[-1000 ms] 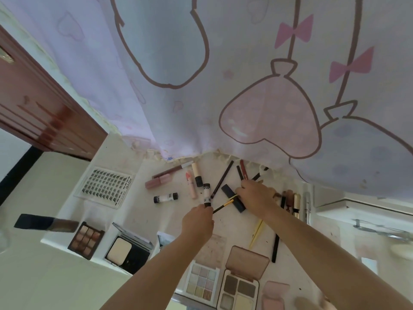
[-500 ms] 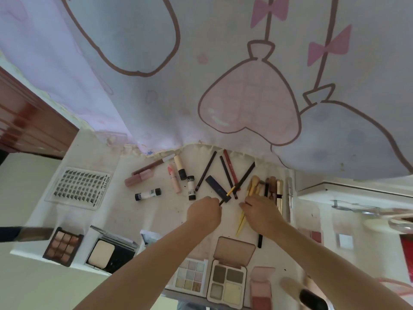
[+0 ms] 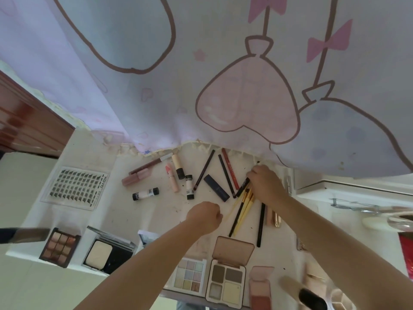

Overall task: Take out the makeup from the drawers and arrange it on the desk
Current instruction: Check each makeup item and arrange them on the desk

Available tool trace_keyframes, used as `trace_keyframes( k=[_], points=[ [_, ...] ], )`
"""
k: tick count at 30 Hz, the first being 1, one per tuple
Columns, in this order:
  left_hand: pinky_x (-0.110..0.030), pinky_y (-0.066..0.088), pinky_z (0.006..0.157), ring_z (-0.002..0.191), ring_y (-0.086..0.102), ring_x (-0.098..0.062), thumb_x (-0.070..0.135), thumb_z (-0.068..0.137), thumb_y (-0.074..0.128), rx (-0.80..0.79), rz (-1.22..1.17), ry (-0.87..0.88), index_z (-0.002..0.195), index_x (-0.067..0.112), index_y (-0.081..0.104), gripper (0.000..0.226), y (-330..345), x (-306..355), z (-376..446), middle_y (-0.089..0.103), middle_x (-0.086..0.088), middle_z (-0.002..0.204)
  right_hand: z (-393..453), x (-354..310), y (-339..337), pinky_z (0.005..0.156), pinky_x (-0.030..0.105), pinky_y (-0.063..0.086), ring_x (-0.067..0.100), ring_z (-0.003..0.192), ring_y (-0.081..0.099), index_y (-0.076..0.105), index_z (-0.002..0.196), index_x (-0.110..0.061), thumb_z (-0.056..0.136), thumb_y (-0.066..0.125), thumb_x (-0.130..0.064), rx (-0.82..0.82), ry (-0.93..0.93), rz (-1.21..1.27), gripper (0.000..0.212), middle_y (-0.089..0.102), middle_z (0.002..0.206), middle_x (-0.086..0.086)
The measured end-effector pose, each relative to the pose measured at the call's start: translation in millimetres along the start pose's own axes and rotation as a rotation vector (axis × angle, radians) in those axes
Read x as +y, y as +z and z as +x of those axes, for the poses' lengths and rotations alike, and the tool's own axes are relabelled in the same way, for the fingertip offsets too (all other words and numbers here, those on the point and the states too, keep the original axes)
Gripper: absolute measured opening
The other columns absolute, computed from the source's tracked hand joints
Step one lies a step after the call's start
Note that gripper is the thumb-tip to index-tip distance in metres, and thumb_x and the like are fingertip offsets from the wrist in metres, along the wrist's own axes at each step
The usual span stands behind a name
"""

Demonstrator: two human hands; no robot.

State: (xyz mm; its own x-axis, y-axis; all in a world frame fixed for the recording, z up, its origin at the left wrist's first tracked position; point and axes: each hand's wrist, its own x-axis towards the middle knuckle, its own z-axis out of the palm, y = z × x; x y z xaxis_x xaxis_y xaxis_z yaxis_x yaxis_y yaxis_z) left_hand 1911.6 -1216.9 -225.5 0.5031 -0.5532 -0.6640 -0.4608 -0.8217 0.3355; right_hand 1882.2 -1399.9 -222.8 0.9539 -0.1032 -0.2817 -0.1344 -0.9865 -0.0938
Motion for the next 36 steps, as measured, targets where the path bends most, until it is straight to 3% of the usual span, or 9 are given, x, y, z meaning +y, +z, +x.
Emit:
trace_keyframes(
  k=[9,13,16,18,21,25,27,31,36],
  points=[
    [-0.031,0.045,0.087,0.104,0.055,-0.023,0.025,0.097,0.034,0.067,-0.059,0.002,0.117,0.010,0.054,0.032,-15,-18,-15,0.057,-0.009,0.116,37,-3,-9,0.095,0.036,0.029,0.025,0.111,0.040,0.057,0.106,-0.007,0.082,0.044,0.001,-0.141,-0.241,-0.308,0.028,0.052,0.113,0.009],
    [-0.030,0.044,0.088,0.110,0.053,-0.020,0.028,0.095,0.041,0.275,-0.214,0.007,0.134,0.015,0.037,0.042,-27,-17,-18,0.051,-0.006,0.126,29,-6,-20,0.104,0.037,0.023,0.023,0.104,0.045,0.051,0.109,-0.010,0.083,0.043,0.001,-0.065,-0.319,-0.273,0.030,0.056,0.105,0.006],
    [-0.028,0.042,0.086,0.116,0.048,-0.021,0.031,0.094,0.042,0.373,-0.178,0.122,0.141,0.015,0.024,0.052,-37,-9,-19,0.045,-0.007,0.132,11,-14,-32,0.077,0.030,0.038,0.017,0.078,0.044,0.045,0.117,-0.012,0.089,0.042,-0.006,-0.040,-0.387,-0.204,0.030,0.053,0.100,0.005],
    [-0.027,0.041,0.082,0.110,0.050,-0.022,0.031,0.095,0.040,0.348,-0.150,0.178,0.140,0.015,0.024,0.051,-43,-4,-23,0.045,-0.007,0.128,-2,-20,-44,0.060,0.027,0.035,0.017,0.071,0.043,0.044,0.123,-0.014,0.094,0.039,-0.016,-0.041,-0.386,-0.120,0.030,0.051,0.099,0.006],
    [-0.028,0.042,0.079,0.101,0.053,-0.021,0.031,0.097,0.034,0.384,0.005,0.241,0.125,0.011,0.043,0.035,-52,-2,-34,0.052,-0.006,0.114,-24,-25,-63,0.062,0.022,0.037,0.015,0.077,0.052,0.048,0.122,-0.015,0.098,0.031,-0.028,-0.072,-0.373,-0.006,0.032,0.051,0.103,0.003],
    [-0.029,0.041,0.075,0.089,0.055,-0.022,0.031,0.099,0.025,0.312,0.192,0.341,0.102,0.008,0.050,0.034,-65,0,-56,0.056,-0.006,0.099,-50,-24,-87,0.056,0.016,0.028,0.004,0.063,0.039,0.055,0.105,-0.012,0.097,0.032,-0.027,-0.279,-0.342,0.090,0.029,0.044,0.081,-0.005],
    [-0.024,0.039,0.069,0.077,0.053,-0.017,0.031,0.099,0.025,0.219,0.070,0.333,0.088,0.012,0.048,0.031,-75,0,-70,0.053,-0.002,0.084,-62,-21,-103,0.054,0.015,0.027,0.003,0.059,0.034,0.052,0.094,-0.011,0.098,0.031,-0.027,-0.378,-0.308,0.106,0.027,0.040,0.071,-0.006],
    [-0.018,0.027,0.052,0.042,0.032,-0.004,0.026,0.099,0.027,-0.180,-0.546,0.240,0.062,0.017,0.037,0.039,-111,-6,-92,0.036,0.009,0.050,-77,-30,-141,0.056,0.011,0.031,0.000,0.056,0.034,0.038,0.069,-0.030,0.099,0.029,-0.026,-0.396,-0.332,0.195,0.032,0.038,0.064,-0.011],
    [-0.014,0.024,0.043,0.040,0.022,-0.005,0.024,0.100,0.024,-0.076,-0.698,0.210,0.059,0.015,0.035,0.044,-156,-27,-113,0.027,0.012,0.044,-95,-12,-177,0.058,0.005,0.035,0.000,0.054,0.036,0.037,0.065,-0.030,0.098,0.033,-0.024,-0.192,-0.203,0.214,0.034,0.039,0.061,-0.010]
  ],
)
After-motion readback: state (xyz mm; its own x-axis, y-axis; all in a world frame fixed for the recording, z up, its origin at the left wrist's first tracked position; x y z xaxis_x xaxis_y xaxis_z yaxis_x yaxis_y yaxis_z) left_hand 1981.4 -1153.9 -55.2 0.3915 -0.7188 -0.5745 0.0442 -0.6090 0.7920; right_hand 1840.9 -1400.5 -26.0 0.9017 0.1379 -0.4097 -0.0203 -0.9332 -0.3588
